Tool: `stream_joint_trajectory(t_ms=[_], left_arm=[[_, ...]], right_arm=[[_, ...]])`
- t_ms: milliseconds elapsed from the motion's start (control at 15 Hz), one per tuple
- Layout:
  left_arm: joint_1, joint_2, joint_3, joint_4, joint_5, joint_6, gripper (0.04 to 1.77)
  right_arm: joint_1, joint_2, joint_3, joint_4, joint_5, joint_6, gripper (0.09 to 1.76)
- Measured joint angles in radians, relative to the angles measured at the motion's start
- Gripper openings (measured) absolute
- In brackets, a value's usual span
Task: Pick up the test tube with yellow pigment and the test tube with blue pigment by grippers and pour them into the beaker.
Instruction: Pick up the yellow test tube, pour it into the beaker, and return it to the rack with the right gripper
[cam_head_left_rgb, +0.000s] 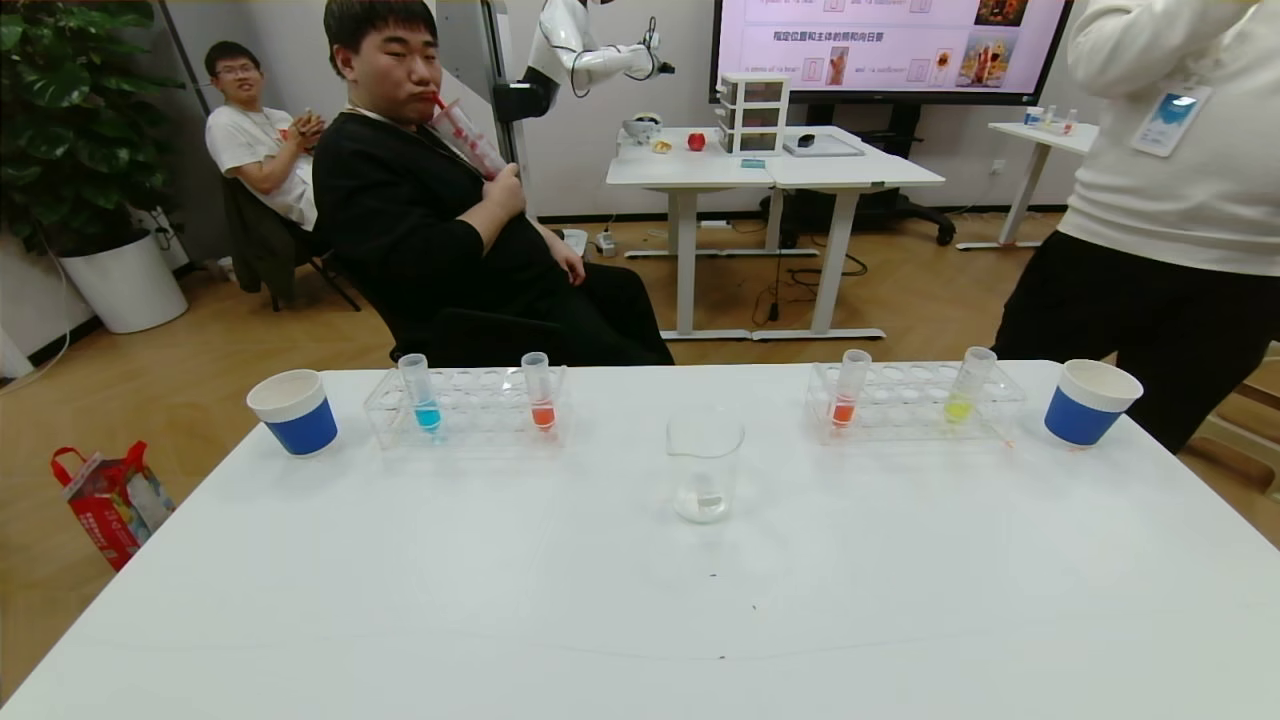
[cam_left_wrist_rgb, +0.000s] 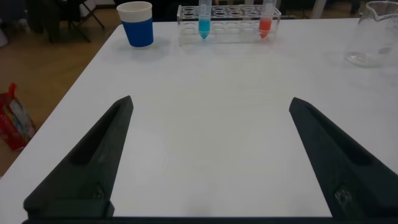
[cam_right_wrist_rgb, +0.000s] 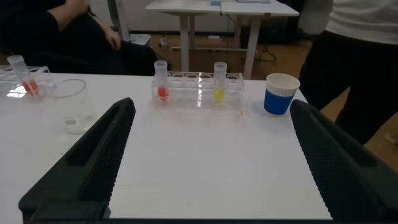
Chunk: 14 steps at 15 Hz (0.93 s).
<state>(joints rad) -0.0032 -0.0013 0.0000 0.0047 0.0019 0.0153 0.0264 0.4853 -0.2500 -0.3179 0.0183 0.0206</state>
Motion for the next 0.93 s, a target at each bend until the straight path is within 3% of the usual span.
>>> stream_joint_trajectory(t_ms=[533,933], left_arm=[[0.000,0.000,0.000,0.000,0.000,0.000,1.75],[0.000,0.000,0.000,0.000,0.000,0.000,1.75]], right_arm=[[-0.022,0.548,-0.088,-0.346,0.010,0.028,1.74],[-0.070,0.952,-0.120,-0.692,0.024,0.028,1.74]])
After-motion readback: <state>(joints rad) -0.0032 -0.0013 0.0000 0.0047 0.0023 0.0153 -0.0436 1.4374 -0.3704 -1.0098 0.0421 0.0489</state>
